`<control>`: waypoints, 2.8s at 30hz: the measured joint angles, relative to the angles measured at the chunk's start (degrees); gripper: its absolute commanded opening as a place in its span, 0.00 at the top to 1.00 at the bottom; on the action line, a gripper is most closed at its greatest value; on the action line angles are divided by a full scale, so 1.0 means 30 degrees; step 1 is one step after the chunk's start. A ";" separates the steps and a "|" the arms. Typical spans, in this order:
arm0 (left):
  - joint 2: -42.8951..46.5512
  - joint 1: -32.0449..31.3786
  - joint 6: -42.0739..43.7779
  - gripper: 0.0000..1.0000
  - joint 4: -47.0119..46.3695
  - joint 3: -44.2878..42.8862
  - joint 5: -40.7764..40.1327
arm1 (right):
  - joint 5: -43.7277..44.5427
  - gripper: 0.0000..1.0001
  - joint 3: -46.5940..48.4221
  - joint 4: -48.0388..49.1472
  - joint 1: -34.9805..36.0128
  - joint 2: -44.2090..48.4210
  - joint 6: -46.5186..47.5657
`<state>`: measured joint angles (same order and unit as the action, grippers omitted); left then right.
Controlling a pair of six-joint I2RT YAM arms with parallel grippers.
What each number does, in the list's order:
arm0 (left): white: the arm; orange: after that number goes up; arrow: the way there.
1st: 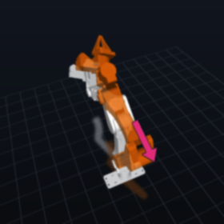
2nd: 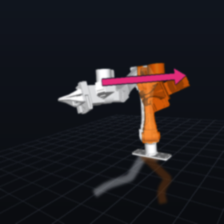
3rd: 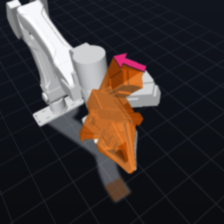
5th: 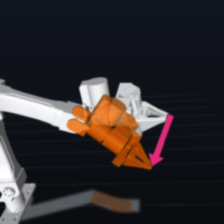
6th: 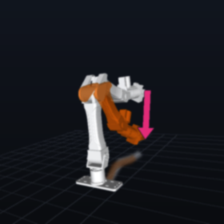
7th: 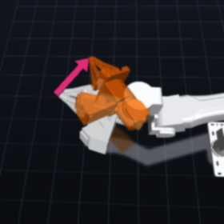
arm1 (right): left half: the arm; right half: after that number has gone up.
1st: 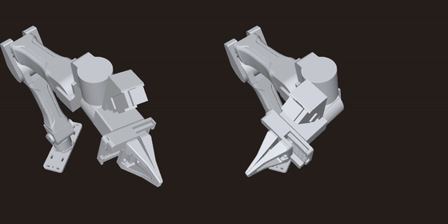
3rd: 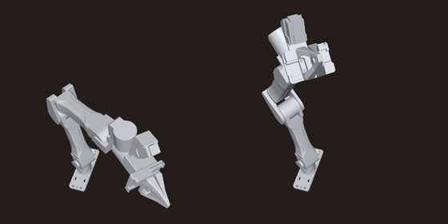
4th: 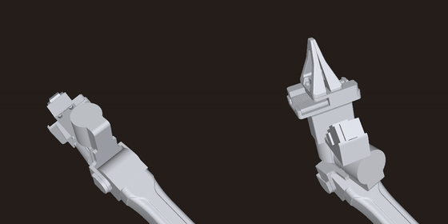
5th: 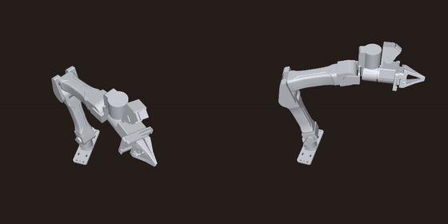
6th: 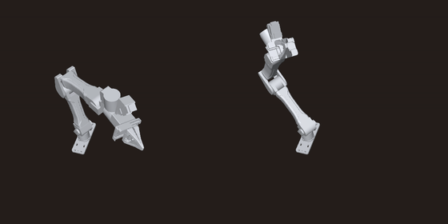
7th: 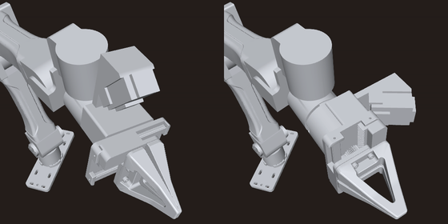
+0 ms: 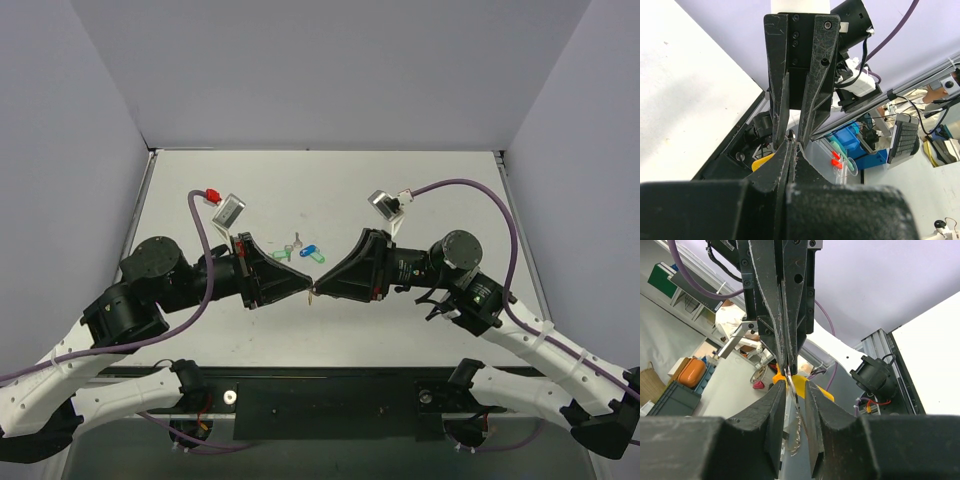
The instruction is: Remove the keys from the keyring
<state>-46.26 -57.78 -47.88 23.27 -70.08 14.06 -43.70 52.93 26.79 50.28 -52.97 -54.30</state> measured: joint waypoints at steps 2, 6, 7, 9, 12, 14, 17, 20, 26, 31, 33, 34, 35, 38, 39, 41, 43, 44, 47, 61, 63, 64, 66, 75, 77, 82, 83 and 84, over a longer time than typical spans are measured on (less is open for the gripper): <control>0.0007 0.0000 -0.0022 1.00 -0.0015 0.0022 -0.0073 | 0.0000 0.83 0.0000 0.0029 0.0000 -0.0058 -0.0044; 0.0007 0.0007 -0.0066 1.00 -0.0080 0.0124 -0.0182 | -0.0007 0.89 0.0000 0.0058 0.0015 -0.0233 -0.0109; 0.0022 0.0007 -0.0080 1.00 -0.0109 0.0175 -0.0219 | 0.0000 0.91 0.0000 0.0087 0.0015 -0.0255 -0.0109; 0.0044 0.0007 -0.0138 1.00 -0.0117 0.0233 -0.0306 | -0.0007 0.97 0.0000 0.0153 0.0022 -0.0277 -0.0131; 0.0044 0.0007 -0.0204 1.00 -0.0117 0.0299 -0.0430 | -0.0015 1.00 0.0000 0.0226 0.0022 -0.0277 -0.0168; 0.0073 0.0007 -0.0248 1.00 -0.0131 0.0313 -0.0532 | -0.0007 1.00 0.0000 0.0299 0.0022 -0.0270 -0.0197; 0.0146 0.0000 -0.0248 0.74 -0.0102 0.0335 -0.0546 | -0.0007 1.00 0.0000 0.0313 0.0022 -0.0270 -0.0189; 0.0189 0.0000 -0.0015 0.45 0.0131 0.0335 -0.0561 | -0.0058 1.00 0.0000 0.0291 0.0036 -0.0270 -0.0189; 0.0175 0.0000 0.0721 0.44 0.1916 -0.0539 -0.0692 | -0.0539 1.00 0.0000 -0.0583 0.0036 -0.0270 0.0219; -0.0240 0.0007 0.1486 0.50 0.3075 -0.2113 -0.0299 | -0.1217 1.00 0.0306 -0.1770 0.0066 -0.0270 0.0663; -0.0474 0.0007 0.1778 0.51 0.3242 -0.2586 0.0240 | -0.1472 1.00 0.0627 -0.2157 0.0146 -0.0270 0.0838; -0.0634 0.0000 0.1909 0.51 0.3315 -0.2747 0.0525 | -0.1617 1.00 0.0801 -0.2361 0.0146 -0.0270 0.0976; -0.0809 0.0007 0.2055 0.49 0.3432 -0.2892 0.0831 | -0.1749 1.00 0.0947 -0.2492 0.0146 -0.0270 0.1093; -0.1443 0.0000 0.2382 0.49 0.3847 -0.3184 0.1494 | -0.2025 1.00 0.1239 -0.2754 0.0182 -0.0270 0.1268; -0.1632 0.0007 0.2499 0.49 0.3971 -0.3228 0.1661 | -0.2098 1.00 0.1304 -0.2834 0.0211 -0.0270 0.1326; -0.2047 0.0007 0.2667 0.49 0.4255 -0.3257 0.1960 | -0.2266 1.00 0.1399 -0.3045 0.0277 -0.0270 0.1479; -0.2404 0.0007 0.2725 0.53 0.4510 -0.3257 0.2208 | -0.2368 1.00 0.1472 -0.3198 0.0284 -0.0270 0.1625; -0.2499 0.0000 0.2725 0.58 0.4517 -0.3257 0.2382 | -0.2448 1.00 0.1494 -0.3351 0.0306 -0.0270 0.1668; -0.2528 0.0000 0.2790 0.70 0.4517 -0.3264 0.2688 | -0.2477 1.00 0.1501 -0.3650 0.0350 -0.0299 0.1792; -0.2492 0.0000 0.2747 1.00 0.4233 -0.3264 0.3759 | -0.2761 1.00 0.1763 -0.4044 0.0459 -0.0321 0.2193; -0.2361 -0.0007 0.2623 1.00 0.4109 -0.3249 0.3636 | -0.2652 1.00 0.1851 -0.4007 0.0510 -0.0321 0.2251; -0.2288 -0.0015 0.2572 1.00 0.4065 -0.3213 0.3483 | -0.2514 1.00 0.1880 -0.4000 0.0517 -0.0328 0.2280; -0.2091 -0.0036 0.2368 1.00 0.3912 -0.3075 0.3104 | -0.2200 1.00 0.1894 -0.3942 0.0532 -0.0328 0.2324; -0.1129 -0.0066 0.1268 1.00 0.2419 -0.1938 0.1348 | -0.0765 1.00 0.1894 -0.3424 0.0539 -0.0342 0.2331; -0.0831 -0.0066 0.0969 1.00 0.2033 -0.1574 0.0889 | -0.0459 1.00 0.1902 -0.3373 0.0539 -0.0364 0.2324; -0.0124 -0.0066 0.0364 1.00 0.1282 -0.0743 -0.0270 | 0.0262 1.00 0.1902 -0.2958 0.0634 -0.0561 0.2113; 0.0000 -0.0066 0.0284 1.00 0.1158 -0.0619 -0.0488 | 0.0386 1.00 0.1902 -0.2805 0.0634 -0.0648 0.2025; 0.0117 -0.0066 0.0160 1.00 0.1071 -0.0517 -0.0685 | 0.0474 1.00 0.1902 -0.2659 0.0634 -0.0707 0.1945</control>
<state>-45.91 -57.98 -47.40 26.48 -71.64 12.01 -42.28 58.63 18.81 52.18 -55.09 -48.47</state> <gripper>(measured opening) 0.015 0.007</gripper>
